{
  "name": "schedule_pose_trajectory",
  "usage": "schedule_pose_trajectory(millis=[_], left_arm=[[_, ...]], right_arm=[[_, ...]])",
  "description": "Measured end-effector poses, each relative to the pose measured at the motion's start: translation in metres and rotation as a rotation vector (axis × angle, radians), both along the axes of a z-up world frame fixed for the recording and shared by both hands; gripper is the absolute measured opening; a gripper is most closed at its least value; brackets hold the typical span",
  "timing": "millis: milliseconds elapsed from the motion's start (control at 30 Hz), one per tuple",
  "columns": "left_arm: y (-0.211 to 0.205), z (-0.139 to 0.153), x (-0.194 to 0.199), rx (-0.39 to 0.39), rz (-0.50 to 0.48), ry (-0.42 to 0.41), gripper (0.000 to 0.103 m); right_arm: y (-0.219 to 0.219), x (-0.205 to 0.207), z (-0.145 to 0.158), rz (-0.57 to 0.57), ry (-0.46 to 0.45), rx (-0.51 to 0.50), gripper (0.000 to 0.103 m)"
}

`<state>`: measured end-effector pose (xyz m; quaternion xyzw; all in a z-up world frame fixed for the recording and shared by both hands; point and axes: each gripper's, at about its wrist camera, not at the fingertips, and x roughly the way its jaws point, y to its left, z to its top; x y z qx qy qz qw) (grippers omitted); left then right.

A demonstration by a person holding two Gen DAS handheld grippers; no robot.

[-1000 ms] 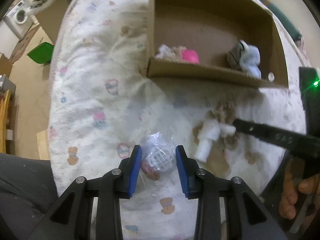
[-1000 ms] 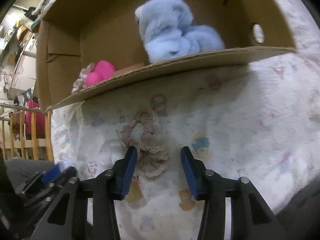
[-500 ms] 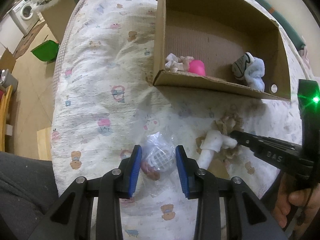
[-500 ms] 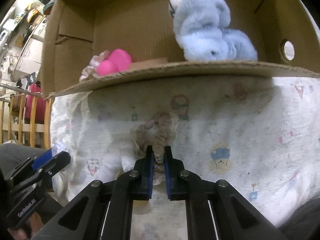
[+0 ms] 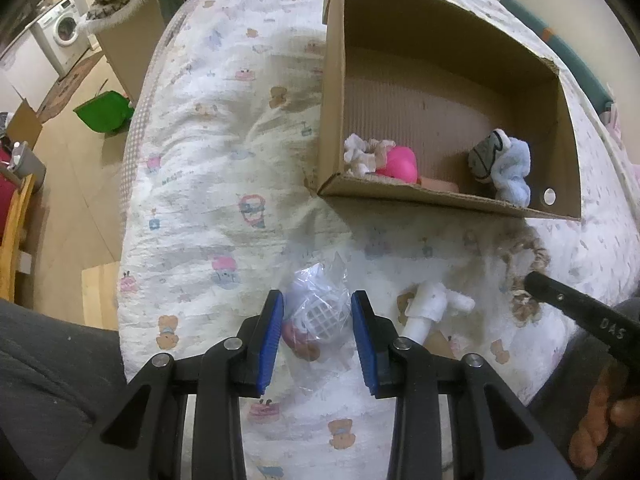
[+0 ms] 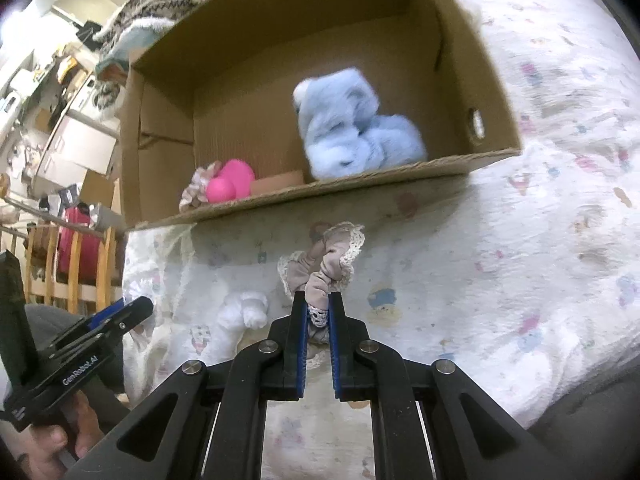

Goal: Organize soft objects
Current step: 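Grasp the clear plastic bag with the left tool while the right tool grasps the beige lace cloth, then carry the clear bag and beige lace scrunchie into the box and release both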

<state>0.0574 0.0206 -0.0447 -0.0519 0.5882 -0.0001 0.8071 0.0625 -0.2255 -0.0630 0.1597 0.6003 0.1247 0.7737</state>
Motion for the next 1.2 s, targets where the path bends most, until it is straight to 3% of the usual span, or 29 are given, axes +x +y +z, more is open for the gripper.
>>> schedule_pose_trajectory(millis=[367,667,1200], left_arm=[[0.002,0.013,-0.001,0.011,0.008,-0.06,0.031],[0.001,0.023,-0.004,0.035,0.004,-0.112,0.031],[-0.008,0.085,0.008,0.057,-0.052,-0.275,0.031]], right_arm=[[-0.019,-0.01,0.041,-0.038,-0.175,0.083,0.011],[-0.022,-0.02,0.062,-0.041,-0.265,0.142,0.011],[-0.028,-0.015,0.1,-0.074,-0.384,0.182,0.011]])
